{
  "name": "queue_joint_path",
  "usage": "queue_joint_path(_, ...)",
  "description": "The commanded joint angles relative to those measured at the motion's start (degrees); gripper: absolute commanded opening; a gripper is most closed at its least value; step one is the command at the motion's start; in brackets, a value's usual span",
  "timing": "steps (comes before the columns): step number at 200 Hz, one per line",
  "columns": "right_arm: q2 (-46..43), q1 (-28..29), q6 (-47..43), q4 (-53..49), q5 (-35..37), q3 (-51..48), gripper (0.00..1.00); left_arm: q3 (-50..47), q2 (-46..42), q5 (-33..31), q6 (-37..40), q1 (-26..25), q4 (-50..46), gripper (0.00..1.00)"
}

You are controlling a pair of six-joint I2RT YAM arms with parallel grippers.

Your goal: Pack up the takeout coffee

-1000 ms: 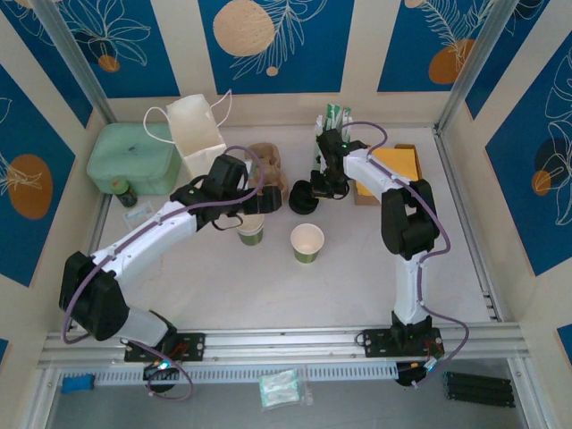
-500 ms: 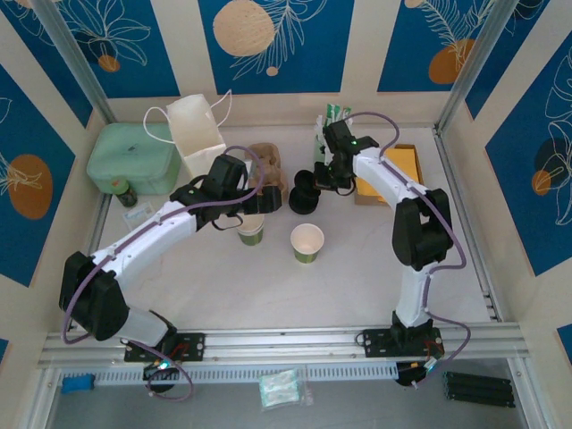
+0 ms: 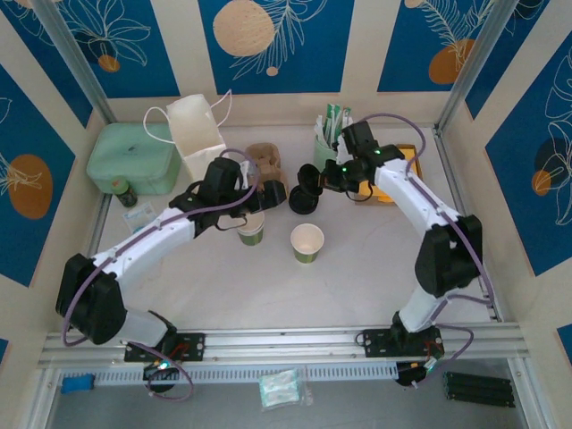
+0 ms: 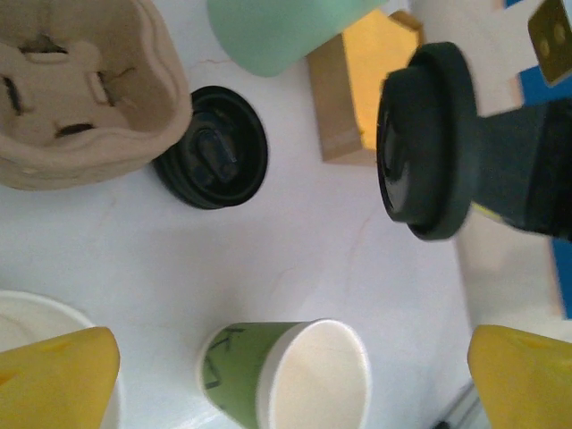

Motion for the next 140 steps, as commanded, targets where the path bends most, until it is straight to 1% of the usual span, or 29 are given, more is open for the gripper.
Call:
queue_joint_path(1,-5.64,-1.59,3.81,4.71,-11.0,-3.11,0.0,-2.46,-3.84,3.28,-9.5,0.52,10.49,0.99)
queue_joint_path(28,-10.77,-4.09,9.8,14.46,-24.22,-9.37,0.0,-6.08,-5.92,3.63,-17.87,0.32,20.36,0.99)
queue_joint_path(45,-12.9,-4.82,12.83,19.74,-29.65,-12.25,0.0,-7.77,-6.8,3.49,-22.45,-0.11,26.34,0.99)
queue_joint_path(79,-15.24,-4.78,16.79,27.6,-36.03,-15.89,0.0,-7.59,-6.6,3.08,-27.92,-2.0,34.13,1.0)
queue_joint_path(101,-15.95,-4.76,19.98,33.63,-38.89,-18.3,0.0,-7.23,-5.64,2.43,-30.75,-3.77,38.8,0.99)
queue_joint_path(118,-16.03,-4.69,22.3,37.55,-40.14,-19.44,0.0,-7.12,-4.88,1.79,-32.74,-4.86,42.15,1.0)
queue_joint_path(140,-15.95,-4.59,23.09,38.64,-40.36,-19.63,0.0,-6.4,-3.99,1.54,-33.69,-5.71,43.74,0.99)
